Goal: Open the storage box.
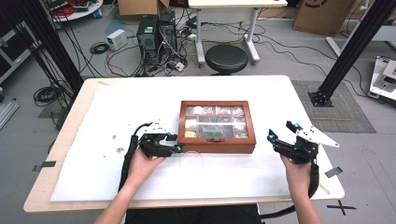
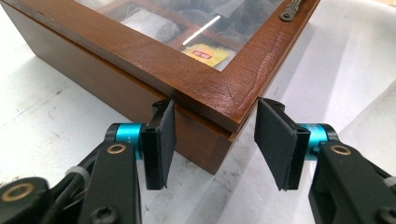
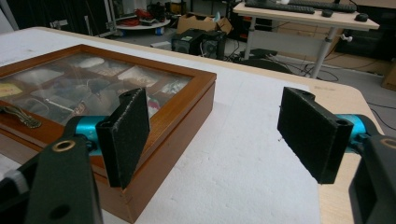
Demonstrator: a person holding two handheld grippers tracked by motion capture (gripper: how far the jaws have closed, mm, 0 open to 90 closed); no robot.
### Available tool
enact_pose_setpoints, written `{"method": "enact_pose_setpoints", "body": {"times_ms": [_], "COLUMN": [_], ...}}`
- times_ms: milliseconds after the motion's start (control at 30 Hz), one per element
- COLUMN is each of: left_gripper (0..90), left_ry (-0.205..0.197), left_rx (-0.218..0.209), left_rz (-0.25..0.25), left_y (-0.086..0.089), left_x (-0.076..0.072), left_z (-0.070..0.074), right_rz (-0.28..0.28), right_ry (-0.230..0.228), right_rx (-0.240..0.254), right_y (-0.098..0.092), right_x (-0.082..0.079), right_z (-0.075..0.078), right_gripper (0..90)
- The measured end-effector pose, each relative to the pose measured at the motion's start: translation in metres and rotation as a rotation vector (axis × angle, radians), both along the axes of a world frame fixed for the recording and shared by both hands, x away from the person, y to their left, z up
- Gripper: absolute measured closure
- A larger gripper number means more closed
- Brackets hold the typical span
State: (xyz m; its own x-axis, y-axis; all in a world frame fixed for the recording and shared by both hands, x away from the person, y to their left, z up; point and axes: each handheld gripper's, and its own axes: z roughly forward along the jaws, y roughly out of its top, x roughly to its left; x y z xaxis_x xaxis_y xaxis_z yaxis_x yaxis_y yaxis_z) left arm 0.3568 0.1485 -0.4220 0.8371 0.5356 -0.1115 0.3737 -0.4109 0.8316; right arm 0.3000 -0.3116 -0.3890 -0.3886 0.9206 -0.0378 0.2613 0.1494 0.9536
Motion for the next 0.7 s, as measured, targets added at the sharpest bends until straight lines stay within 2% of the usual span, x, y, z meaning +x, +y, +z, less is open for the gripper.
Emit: {"method": "enact_pose_setpoints", "body": {"times_ms": [467, 533, 567, 700], "left_gripper": [49.2, 49.3, 55.9, 56.3], "left_ry": [-0.027, -0.046, -0.082, -0.087], "left_rx": [-0.007, -0.005, 0.004, -0.009], "left_rz": [0.008, 0.01, 0.01, 0.018], "left_y": [0.0, 0.0, 0.0, 0.0], "left_x": [-0.003, -0.004, -0.006, -0.006], "left_z": [0.006, 0.007, 0.009, 0.011], "right_rz": [-0.003, -0.002, -0.003, -0.002], "right_ry": [-0.012, -0.017, -0.018, -0.019], "right_rx": [0.003, 0.002, 0.0, 0.001], "right_y": [0.001, 0.001, 0.001, 0.001], "right_x": [-0.001, -0.001, -0.002, -0.002], "right_z": [0.001, 0.001, 0.001, 0.001], "right_gripper": [25.7, 25.7, 25.7, 25.7]}}
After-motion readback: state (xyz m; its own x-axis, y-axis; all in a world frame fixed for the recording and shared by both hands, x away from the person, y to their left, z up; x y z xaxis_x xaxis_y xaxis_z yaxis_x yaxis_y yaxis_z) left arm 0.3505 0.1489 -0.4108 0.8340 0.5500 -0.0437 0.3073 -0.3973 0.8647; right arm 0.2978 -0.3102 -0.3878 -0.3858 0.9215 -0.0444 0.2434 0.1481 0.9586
